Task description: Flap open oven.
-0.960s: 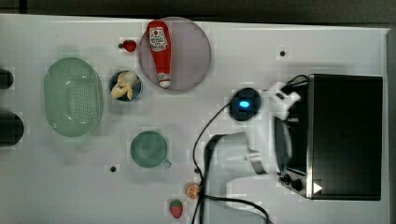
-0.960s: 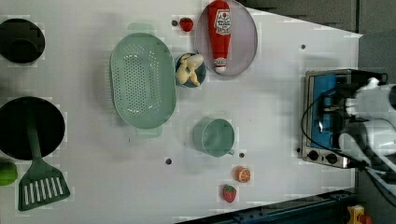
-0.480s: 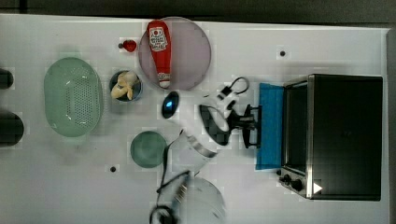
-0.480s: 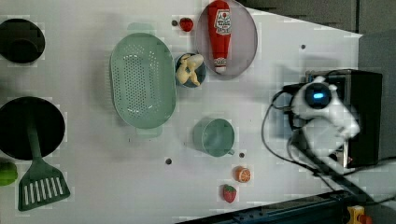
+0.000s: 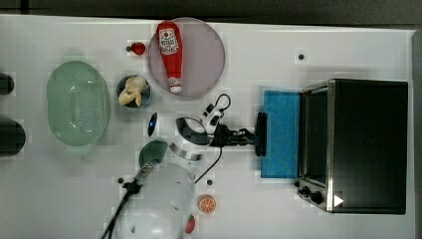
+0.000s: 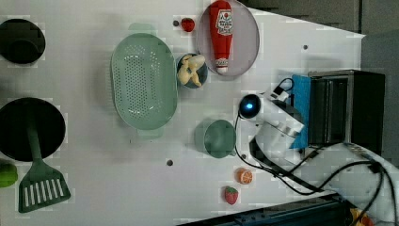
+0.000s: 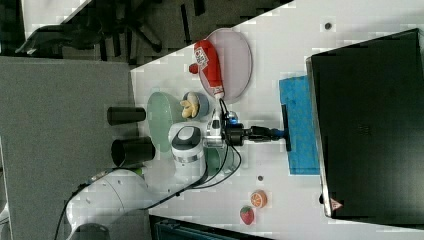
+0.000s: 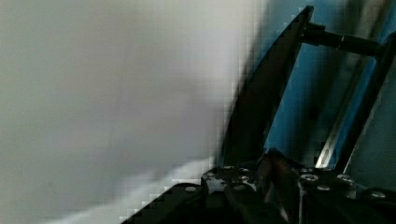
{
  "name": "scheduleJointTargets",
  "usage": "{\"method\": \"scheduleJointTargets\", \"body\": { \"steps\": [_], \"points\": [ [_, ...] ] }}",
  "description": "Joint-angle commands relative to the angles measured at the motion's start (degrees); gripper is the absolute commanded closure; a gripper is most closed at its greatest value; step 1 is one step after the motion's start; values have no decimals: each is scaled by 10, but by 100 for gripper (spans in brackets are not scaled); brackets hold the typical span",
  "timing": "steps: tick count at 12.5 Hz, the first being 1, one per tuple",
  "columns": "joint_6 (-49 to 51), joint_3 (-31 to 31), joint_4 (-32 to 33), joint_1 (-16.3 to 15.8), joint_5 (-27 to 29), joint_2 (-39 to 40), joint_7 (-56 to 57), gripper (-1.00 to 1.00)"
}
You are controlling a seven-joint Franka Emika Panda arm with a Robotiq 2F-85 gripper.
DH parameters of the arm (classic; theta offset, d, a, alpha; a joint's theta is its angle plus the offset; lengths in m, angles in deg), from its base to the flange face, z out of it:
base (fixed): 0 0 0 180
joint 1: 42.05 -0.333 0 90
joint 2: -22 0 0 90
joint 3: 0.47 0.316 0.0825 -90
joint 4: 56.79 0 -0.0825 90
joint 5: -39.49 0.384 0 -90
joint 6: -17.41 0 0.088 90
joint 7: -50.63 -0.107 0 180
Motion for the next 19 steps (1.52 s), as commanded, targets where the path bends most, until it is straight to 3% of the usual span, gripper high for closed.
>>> {"method": "scheduleJointTargets", "body": {
  "steps": [1,7,13,19],
  "points": [
    [7,-18,-43,-6,-1,13,-60,65],
    [-22,-19,-45,-8,34,-44,-57,65],
    [-48,-26,-44,2,219,-172,-32,65],
    [-14,-66,-46,11,369,-315,-32,65]
  ]
}}
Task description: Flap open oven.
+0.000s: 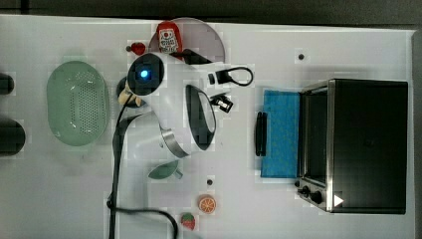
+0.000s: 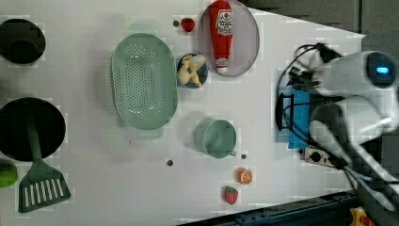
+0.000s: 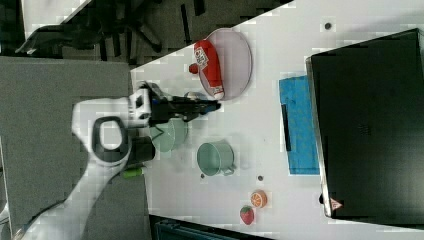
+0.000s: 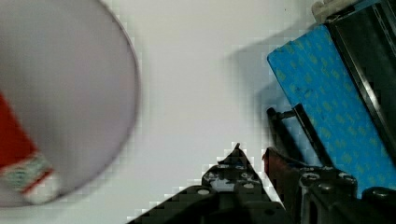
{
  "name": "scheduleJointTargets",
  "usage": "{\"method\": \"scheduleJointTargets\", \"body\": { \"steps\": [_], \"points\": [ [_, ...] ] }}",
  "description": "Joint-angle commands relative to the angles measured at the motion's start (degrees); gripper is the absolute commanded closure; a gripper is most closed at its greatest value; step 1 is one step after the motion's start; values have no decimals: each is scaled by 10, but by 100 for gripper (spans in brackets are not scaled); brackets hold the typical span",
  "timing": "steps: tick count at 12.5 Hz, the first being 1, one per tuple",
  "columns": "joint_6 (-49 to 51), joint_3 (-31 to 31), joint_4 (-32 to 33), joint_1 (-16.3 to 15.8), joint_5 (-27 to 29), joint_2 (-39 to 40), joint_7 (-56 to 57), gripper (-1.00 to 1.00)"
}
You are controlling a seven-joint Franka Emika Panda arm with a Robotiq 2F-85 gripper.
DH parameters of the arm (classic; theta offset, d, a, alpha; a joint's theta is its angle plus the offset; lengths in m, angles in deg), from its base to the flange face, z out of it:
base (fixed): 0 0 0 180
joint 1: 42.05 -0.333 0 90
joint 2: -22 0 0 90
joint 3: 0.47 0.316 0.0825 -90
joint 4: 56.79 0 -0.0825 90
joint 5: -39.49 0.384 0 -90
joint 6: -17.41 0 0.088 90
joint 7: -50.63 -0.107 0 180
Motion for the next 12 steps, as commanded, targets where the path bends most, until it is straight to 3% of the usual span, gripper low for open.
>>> {"method": "scheduleJointTargets", "body": {
  "steps": [1,5,9,12],
  "points": [
    [38,-32,-7,18,38,-50,0,65],
    [77,-37,-8,18,72,-136,-3,65],
    [164,-37,-10,18,155,-204,-10,65],
    [180,-36,-10,18,158,-252,-10,65]
  ]
}}
